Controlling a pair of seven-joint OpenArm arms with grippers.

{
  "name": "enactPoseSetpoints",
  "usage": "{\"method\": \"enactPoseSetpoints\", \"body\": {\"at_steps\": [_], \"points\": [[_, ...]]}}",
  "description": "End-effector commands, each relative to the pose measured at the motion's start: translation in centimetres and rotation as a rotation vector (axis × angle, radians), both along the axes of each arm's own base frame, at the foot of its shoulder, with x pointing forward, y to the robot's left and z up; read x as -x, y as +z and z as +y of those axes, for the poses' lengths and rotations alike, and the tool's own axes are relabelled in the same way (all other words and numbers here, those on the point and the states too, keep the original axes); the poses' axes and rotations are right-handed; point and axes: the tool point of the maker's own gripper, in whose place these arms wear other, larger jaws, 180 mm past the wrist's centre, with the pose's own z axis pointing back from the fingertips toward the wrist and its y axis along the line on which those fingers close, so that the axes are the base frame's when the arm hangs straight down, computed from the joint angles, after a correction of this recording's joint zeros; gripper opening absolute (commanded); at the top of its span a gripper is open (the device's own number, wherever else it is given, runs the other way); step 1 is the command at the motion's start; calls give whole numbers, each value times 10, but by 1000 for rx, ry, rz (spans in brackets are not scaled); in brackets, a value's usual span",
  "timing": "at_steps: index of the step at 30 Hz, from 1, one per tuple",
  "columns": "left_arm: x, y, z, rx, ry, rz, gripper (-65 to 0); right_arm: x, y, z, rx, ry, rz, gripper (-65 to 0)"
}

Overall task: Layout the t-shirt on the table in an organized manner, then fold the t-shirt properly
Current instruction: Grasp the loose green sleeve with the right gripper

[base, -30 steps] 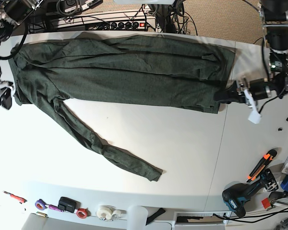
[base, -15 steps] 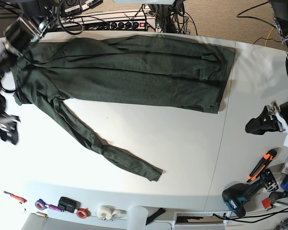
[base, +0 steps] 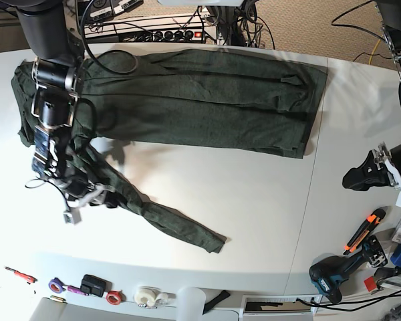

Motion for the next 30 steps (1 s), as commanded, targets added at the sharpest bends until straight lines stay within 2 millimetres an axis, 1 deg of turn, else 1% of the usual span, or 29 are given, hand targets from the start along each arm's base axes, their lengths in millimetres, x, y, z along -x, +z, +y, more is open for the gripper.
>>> {"method": "enactPoseSetpoints", "body": {"at_steps": [1,3,4,5,7,8,9,12,14,15,18,19,21,23,26,28,30], "points": [[-9,22,8,-1,11,-62,-332,-8,10,4,8,18,-15,-284],[-9,22,8,-1,11,-62,-332,-6,6,17,-7,36,2,-287],[-9,22,8,-1,11,-62,-332,-7,5,21,-13,40,2,-320],[-9,22,8,-1,11,-62,-332,-7,5,23,-16,42,1,-404],[-9,22,8,-1,11,-62,-332,-9,8,23,-21,39,-9,-621],[-8,22,8,-1,11,-62,-332,-10,11,22,-14,41,-16,-650],[-8,22,8,-1,11,-62,-332,-11,15,20,-5,42,-25,-650],[-8,22,8,-1,11,-62,-332,-16,36,9,25,37,-51,-650],[-8,21,8,-1,10,-61,-332,-11,55,2,12,33,-43,-650],[-8,21,8,-1,10,-61,-332,-6,68,0,-12,34,-55,-650],[-8,22,8,-1,11,-62,-333,16,108,-6,-68,41,-129,-650],[-8,22,8,-1,11,-62,-333,27,118,-8,-66,48,-150,-650],[-8,22,8,-1,11,-62,-332,52,134,-10,-37,72,-177,-650],[-9,22,8,-1,11,-63,-333,80,141,-7,13,104,-187,-650],[-9,22,8,-1,11,-62,-333,118,133,-1,93,130,-179,-650],[-9,22,8,-1,11,-62,-333,142,124,14,89,159,-167,-650],[-9,22,8,-1,11,-63,-333,162,116,33,53,182,-156,-650]]}}
